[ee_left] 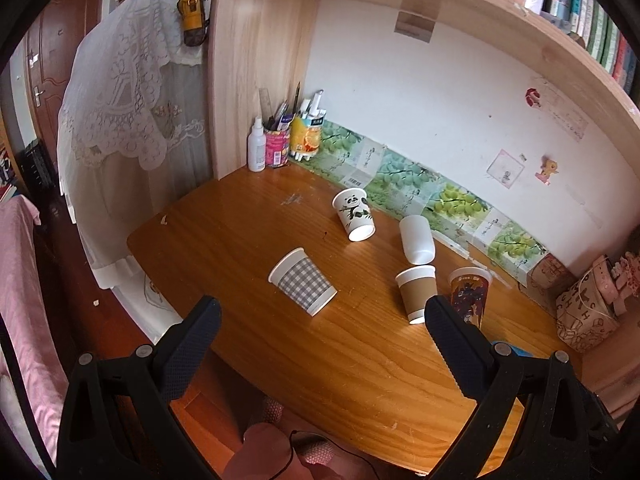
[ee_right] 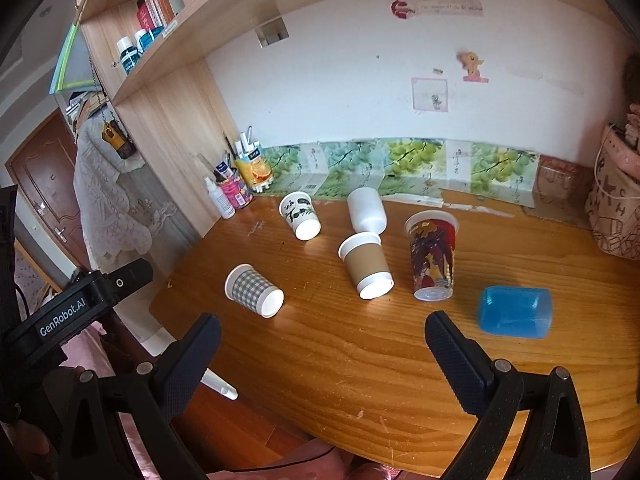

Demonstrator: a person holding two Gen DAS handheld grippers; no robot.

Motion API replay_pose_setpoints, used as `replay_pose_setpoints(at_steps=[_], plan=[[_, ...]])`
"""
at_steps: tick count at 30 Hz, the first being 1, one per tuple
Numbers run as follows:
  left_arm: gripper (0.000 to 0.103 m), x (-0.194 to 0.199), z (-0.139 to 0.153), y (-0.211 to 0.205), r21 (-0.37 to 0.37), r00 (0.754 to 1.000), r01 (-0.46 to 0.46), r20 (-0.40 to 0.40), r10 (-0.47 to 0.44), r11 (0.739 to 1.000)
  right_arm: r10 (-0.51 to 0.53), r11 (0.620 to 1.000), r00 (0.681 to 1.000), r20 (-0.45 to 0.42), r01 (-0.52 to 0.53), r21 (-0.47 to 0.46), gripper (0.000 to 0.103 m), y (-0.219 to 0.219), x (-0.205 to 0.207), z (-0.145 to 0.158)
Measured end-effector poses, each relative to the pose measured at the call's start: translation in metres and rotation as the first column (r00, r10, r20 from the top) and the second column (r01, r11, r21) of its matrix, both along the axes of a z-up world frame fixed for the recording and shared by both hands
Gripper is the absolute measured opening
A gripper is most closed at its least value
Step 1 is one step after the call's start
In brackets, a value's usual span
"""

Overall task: Flip cup upright
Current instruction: 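Move the left tool toward the grey-checked paper cup lying on its side, then close the left gripper around the grey-checked cup's body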

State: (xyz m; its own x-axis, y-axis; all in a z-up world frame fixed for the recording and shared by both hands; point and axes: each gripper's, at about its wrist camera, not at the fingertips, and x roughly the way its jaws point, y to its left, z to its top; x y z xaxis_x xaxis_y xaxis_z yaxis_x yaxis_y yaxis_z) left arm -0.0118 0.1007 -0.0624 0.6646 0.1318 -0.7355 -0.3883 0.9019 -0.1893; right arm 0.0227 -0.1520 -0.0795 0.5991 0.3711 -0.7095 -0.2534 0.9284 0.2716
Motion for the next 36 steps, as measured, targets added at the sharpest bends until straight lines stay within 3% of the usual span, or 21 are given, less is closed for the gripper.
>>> replay_pose_setpoints(at_steps=[9, 13, 19, 28, 36], plan=[[0.102, 0.02, -0.029, 0.024, -0.094, 0.99, -0.056, -0.131, 0.043, 0.994, 0.068, 0.994, 0.995, -0.073, -0.074, -0.078, 0.102, 0.031, 0.029, -0.019], [0.101, 0.039, -0.045, 0.034, -0.099, 0.975, -0.081, -0.215, 0.058, 0.992, 0.077, 0.991, 0.993, -0.094, -0.087, -0.1, 0.102, 0.039, 0.039, -0.027], [0.101, 0.075, -0.072, 0.054, -0.186, 0.956, -0.105, -0.288, 0.048, 0.977, 0.076, 0.983, 0.986, -0.146, -0.098, -0.154, 0.102, 0.05, 0.061, -0.04], [0.101, 0.131, -0.117, 0.08, -0.31, 0.899, -0.212, -0.433, 0.06, 0.927, 0.012, 0.976, 0.98, -0.2, -0.055, -0.211, 0.102, 0.056, 0.095, -0.054], [0.101, 0.161, -0.15, 0.093, -0.339, 0.842, -0.313, -0.532, 0.094, 0.887, -0.004, 0.966, 0.978, -0.207, -0.05, -0.255, 0.102, 0.071, 0.114, -0.059]])
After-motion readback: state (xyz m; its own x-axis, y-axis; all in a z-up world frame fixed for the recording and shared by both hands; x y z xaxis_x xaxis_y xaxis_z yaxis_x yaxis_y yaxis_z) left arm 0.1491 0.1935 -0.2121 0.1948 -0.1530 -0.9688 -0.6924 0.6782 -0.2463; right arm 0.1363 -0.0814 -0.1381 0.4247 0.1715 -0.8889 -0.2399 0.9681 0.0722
